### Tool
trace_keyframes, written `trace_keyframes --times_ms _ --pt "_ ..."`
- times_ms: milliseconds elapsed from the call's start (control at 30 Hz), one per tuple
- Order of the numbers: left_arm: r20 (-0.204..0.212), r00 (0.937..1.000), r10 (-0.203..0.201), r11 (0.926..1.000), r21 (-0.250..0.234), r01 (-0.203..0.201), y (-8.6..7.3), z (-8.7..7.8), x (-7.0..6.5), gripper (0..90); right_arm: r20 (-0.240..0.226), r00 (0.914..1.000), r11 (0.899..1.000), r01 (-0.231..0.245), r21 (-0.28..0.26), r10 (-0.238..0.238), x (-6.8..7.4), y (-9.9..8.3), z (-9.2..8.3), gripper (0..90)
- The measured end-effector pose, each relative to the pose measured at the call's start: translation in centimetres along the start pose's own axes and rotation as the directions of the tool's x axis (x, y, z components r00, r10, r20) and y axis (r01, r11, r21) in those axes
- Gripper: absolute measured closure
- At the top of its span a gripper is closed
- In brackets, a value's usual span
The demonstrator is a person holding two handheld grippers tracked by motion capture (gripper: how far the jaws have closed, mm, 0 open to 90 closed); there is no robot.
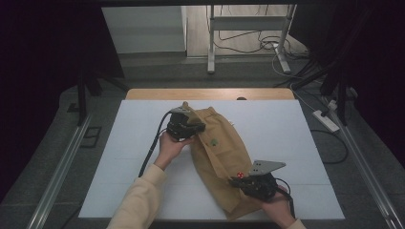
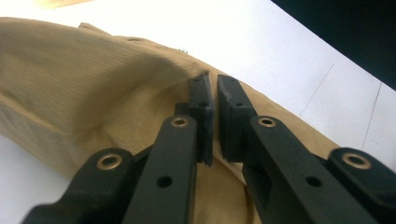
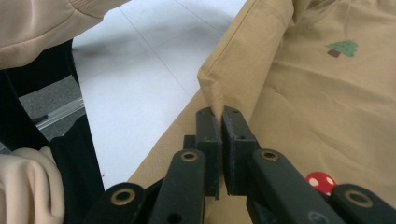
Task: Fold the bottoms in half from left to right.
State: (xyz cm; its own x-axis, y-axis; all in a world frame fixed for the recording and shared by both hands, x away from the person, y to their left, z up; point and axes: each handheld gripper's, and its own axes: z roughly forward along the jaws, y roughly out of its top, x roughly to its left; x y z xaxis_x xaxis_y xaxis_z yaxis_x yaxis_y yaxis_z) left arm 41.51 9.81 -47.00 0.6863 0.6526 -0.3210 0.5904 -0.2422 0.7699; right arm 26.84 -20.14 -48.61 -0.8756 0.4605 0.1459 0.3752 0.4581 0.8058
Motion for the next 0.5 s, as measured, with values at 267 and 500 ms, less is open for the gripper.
trace_keyframes --times_ms 267,500 --pt "0.006 1.0 -0.001 0.9999 0.011 0.001 0.1 1.0 -0.2 84.5 0.013 0.9998 1.0 -0.015 0.014 0.015 -0.5 -0.6 -0.3 86.1" --pt "0.004 1.0 0.005 0.9998 0.021 -0.005 0.3 1.6 -0.5 84.5 0.024 0.9995 1.0 -0.022 0.022 0.021 -0.8 -1.0 -0.6 86.2"
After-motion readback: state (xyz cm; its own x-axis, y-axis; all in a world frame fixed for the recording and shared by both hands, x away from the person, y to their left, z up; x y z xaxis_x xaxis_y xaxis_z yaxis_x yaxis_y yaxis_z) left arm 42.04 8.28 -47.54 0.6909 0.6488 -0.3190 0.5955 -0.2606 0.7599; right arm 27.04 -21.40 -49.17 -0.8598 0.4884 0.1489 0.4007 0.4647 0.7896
